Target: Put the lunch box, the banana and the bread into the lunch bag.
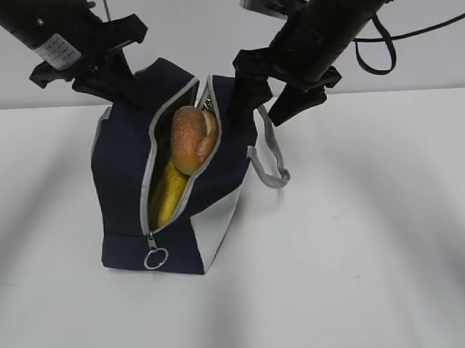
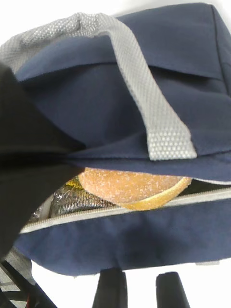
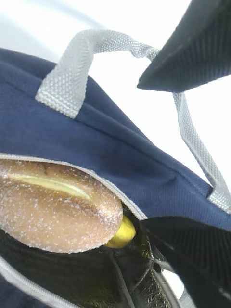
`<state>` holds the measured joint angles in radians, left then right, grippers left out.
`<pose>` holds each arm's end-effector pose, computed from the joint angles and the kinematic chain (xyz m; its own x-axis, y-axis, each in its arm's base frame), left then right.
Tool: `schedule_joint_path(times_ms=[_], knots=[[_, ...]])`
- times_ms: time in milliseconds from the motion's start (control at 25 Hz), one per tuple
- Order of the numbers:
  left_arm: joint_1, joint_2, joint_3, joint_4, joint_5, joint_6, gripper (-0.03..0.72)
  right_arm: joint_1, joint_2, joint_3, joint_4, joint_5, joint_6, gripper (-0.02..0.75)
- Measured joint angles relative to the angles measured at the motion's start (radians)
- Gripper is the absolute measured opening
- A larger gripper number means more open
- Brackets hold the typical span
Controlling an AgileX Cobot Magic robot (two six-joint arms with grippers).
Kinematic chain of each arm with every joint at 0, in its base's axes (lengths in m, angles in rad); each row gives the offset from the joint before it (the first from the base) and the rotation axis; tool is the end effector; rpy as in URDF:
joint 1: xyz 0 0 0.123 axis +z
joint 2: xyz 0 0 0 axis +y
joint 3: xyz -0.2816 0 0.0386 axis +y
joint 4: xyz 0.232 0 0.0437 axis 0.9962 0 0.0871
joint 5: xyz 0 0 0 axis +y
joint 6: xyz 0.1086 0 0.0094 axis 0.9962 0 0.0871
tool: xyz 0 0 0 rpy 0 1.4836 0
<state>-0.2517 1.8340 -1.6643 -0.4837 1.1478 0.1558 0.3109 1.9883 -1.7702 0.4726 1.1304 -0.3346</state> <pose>0.3602 -0.1404 0.2973 -0.9166 0.1828 -0.3555 0.3296 0.8488 -0.4133 0.3861 0.1712 0.2641 -0.8362 -0.3833 -0.3921 -0.5192 0.7835 0.3415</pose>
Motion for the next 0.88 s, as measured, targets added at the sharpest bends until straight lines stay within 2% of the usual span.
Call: schedule_joint_path(times_ms=[160, 240, 320, 440, 520, 600, 720, 880], knots=[[0.000, 0.000, 0.000, 0.000, 0.000, 0.000, -0.003, 0.000, 0.027, 0.000, 0.024, -0.002, 0.002, 0.581], [0.000, 0.000, 0.000, 0.000, -0.001, 0.000, -0.003, 0.000, 0.056, 0.000, 0.038, -0.009, 0.002, 0.532], [0.000, 0.000, 0.000, 0.000, -0.001, 0.000, -0.003, 0.000, 0.077, 0.000, 0.050, -0.009, 0.002, 0.398], [0.000, 0.000, 0.000, 0.000, -0.001, 0.000, -0.003, 0.000, 0.082, 0.000, 0.080, -0.009, 0.002, 0.115], [0.000, 0.000, 0.000, -0.003, -0.001, 0.000, -0.003, 0.000, 0.082, -0.002, 0.090, -0.009, 0.002, 0.024], [0.000, 0.000, 0.000, -0.012, -0.001, 0.000, -0.003, 0.000, 0.082, -0.007, 0.092, -0.009, 0.002, -0.004], [-0.001, 0.000, 0.000, -0.057, -0.001, 0.000, -0.003, 0.000, 0.060, -0.008, 0.087, -0.001, 0.002, -0.008], [-0.025, 0.000, 0.000, -0.136, -0.026, 0.001, -0.003, 0.000, 0.000, -0.008, 0.026, 0.024, 0.031, -0.010]])
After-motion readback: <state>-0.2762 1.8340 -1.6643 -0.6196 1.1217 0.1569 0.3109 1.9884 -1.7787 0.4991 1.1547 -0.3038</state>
